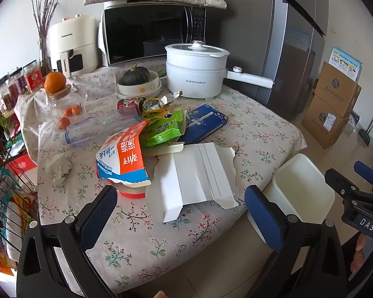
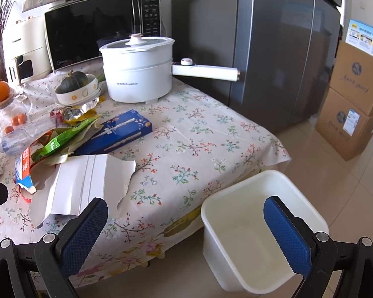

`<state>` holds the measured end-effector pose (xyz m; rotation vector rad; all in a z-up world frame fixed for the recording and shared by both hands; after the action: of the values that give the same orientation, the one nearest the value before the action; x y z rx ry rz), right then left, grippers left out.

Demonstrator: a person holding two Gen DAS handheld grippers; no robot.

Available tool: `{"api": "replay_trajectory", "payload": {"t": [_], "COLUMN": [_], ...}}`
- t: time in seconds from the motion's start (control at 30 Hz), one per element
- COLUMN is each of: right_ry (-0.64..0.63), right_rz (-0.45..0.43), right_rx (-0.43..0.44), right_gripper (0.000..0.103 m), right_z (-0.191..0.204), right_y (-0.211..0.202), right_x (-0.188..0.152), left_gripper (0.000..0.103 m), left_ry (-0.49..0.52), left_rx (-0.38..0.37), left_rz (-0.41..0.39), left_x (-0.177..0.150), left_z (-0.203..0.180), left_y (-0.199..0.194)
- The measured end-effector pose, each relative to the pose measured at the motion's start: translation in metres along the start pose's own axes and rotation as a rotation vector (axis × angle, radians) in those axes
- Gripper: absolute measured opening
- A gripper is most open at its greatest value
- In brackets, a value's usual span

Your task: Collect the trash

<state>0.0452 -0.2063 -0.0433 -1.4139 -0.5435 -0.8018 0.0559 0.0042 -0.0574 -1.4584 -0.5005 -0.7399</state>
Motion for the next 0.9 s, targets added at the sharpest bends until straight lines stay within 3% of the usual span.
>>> {"api": "replay_trajectory", "payload": {"t": [0.9], "right_ry": [-0.001], "right_rz": [-0.016], "right_rx": [-0.008], "right_gripper": [0.103], "right_z": [-0.0024], "right_y": [-0.0038], "right_x": [0.0018], "left_gripper": [0.103], "left_ry": [-0.003], "left_rx": [-0.004], "left_rz": [0.001], "left_x": [-0.0033], "left_z": [0.0032], "left_y": [-0.0009]}}
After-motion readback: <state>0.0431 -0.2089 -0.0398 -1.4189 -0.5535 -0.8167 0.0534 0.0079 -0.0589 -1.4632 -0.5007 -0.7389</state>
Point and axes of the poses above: each gripper's, at about its wrist camera, not at the fingertips, and y roughly the way its jaws point, z to its left, x to its top, the point moved 8 cm from there along y, roughly the way its jaws point, and after that the axes turned 8 degrees about y, right-handed, at the moved point
